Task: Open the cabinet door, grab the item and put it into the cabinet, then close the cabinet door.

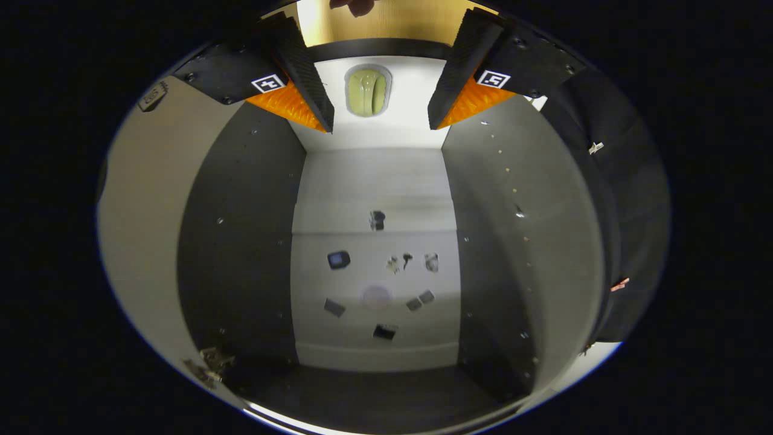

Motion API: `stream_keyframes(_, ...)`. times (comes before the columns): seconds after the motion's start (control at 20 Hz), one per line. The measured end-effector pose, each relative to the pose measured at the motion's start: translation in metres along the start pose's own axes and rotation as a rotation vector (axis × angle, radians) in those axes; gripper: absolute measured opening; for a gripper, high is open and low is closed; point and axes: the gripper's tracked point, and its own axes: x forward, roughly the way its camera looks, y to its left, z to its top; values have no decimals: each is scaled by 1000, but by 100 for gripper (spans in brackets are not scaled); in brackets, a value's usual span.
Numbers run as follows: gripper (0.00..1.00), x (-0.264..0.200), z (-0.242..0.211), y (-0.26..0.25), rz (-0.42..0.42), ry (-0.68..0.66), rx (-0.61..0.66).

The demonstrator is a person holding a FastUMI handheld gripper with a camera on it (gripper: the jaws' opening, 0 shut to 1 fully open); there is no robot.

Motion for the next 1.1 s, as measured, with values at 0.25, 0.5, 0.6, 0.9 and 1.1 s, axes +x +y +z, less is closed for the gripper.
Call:
stream_keyframes(0.25, 98, -81, 30, -2, -15, -200, -14)
stream_keyframes(0.5, 98, -158, 31, -9, -8, -296, -24)
stream_keyframes(0.6, 98, -189, 28, -15, -2, -316, -17)
stream_keyframes(0.9, 98, -282, 7, -37, 10, -328, -5)
stream_keyframes(1.1, 98, -337, -8, -71, -39, -313, 6)
